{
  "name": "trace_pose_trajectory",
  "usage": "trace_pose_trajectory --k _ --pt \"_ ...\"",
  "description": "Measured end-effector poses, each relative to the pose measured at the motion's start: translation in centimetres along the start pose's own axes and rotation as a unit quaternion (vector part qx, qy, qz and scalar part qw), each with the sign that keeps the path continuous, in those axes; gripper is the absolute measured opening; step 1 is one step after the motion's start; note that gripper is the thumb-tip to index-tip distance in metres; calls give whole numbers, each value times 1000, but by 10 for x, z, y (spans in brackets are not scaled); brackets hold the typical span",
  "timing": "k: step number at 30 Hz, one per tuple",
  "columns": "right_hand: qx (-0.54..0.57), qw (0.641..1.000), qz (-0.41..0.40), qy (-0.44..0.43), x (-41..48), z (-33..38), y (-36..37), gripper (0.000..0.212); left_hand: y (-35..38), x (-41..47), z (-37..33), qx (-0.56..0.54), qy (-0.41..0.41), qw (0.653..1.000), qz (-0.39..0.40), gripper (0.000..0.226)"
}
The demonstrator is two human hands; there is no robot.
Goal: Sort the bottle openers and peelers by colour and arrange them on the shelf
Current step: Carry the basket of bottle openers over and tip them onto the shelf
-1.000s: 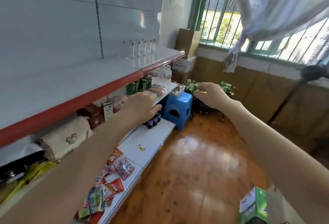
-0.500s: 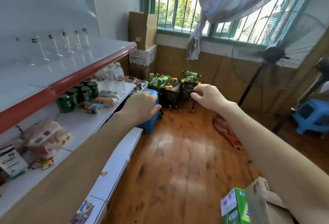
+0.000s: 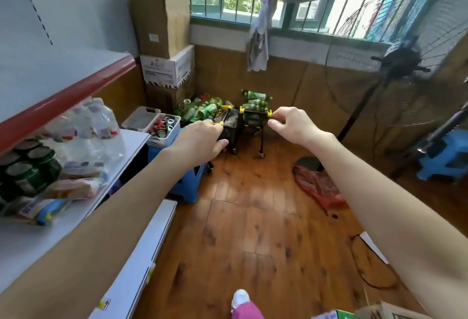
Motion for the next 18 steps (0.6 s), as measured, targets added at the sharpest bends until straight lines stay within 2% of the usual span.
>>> trace_pose_trajectory --k 9,18 --pt "6 996 31 -83 217 -19 26 32 36 173 64 -15 -110 994 6 38" --pt "31 979 110 -168 402 25 117 35 99 276 200 -27 -220 975 7 37"
Point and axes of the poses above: each hand's wrist, its own x-axis towards the middle knuckle, its own y-axis out of the palm, z = x × y, the point moved 3 cm from there along x, towards the middle knuckle, and after that the axes turned 1 degree about x, right-handed, at the moved point
